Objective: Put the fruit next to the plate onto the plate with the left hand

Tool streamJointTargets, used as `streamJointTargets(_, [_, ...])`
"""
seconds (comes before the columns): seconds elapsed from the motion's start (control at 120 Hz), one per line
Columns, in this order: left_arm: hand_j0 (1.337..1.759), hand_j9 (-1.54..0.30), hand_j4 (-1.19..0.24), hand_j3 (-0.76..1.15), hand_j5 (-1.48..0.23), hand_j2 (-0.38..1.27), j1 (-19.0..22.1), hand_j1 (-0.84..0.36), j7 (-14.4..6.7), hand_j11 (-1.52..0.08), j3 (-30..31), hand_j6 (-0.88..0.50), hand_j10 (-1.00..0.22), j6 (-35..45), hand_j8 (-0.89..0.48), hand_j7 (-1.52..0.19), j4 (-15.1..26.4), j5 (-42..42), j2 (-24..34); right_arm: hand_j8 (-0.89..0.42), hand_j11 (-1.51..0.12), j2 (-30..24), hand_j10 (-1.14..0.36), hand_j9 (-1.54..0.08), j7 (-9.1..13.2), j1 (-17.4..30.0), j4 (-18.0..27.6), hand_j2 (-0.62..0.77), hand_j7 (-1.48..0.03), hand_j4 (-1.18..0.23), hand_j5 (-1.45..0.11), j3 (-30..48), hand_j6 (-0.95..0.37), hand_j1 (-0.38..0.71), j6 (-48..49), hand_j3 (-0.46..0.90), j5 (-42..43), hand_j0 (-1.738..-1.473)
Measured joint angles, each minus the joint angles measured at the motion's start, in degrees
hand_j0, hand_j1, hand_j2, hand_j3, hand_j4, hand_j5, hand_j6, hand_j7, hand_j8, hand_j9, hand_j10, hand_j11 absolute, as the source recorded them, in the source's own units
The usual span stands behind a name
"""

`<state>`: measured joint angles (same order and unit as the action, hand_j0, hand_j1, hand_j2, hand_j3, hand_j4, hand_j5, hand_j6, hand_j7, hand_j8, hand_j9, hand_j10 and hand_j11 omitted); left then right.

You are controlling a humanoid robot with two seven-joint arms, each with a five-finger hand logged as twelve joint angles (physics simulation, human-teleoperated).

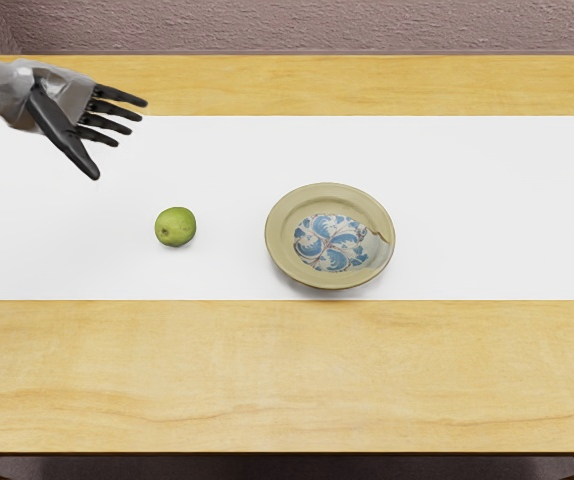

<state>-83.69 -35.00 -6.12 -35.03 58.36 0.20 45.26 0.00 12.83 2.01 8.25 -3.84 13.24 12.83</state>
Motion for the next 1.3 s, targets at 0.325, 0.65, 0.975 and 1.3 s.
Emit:
streamJointTargets(0.325, [1.658,-0.03,-0.02,0.00,-0.03,0.00,-1.75,0.32,0.00,-0.03,-0.15,-0.02,-0.02,-0.01,-0.02,-0.03,0.05,1.84,-1.17,-0.01,-0.02,0.00,-0.01,-0.02,0.00,-0.02,-0.07,0.00,-0.02,-0.02,-0.02,0.18,-0.02,-0.33,-0.06,0.00,0.00,-1.658])
streamJointTargets(0.65, [1.658,-0.11,-0.09,0.00,-0.11,0.02,-10.04,0.25,0.00,-0.11,14.33,-0.09,-0.08,0.03,-0.09,-0.11,0.09,21.45,-17.58,-0.02,-0.02,0.00,-0.02,-0.02,0.00,-0.01,-0.08,0.00,-0.02,-0.02,-0.02,0.21,-0.02,-0.33,-0.07,0.00,0.00,-1.658])
streamJointTargets(0.975, [1.658,-0.22,-0.17,0.00,-0.22,0.03,-20.85,0.15,0.00,-0.22,26.43,-0.17,-0.17,2.74,-0.17,-0.22,4.88,22.60,-16.25,-0.02,-0.02,0.00,-0.02,-0.02,0.00,-0.01,-0.08,0.00,-0.02,-0.02,-0.02,0.20,-0.02,-0.33,-0.06,0.00,0.00,-1.658])
streamJointTargets(1.3, [1.658,-0.29,-0.22,0.00,-0.29,0.04,-21.58,0.09,0.00,-0.29,37.47,-0.22,-0.22,38.40,-0.22,-0.29,20.81,24.12,-29.91,-0.02,-0.02,0.00,-0.02,-0.02,0.00,-0.01,-0.08,0.00,-0.02,-0.02,-0.02,0.19,-0.02,-0.33,-0.09,0.00,0.00,-1.658])
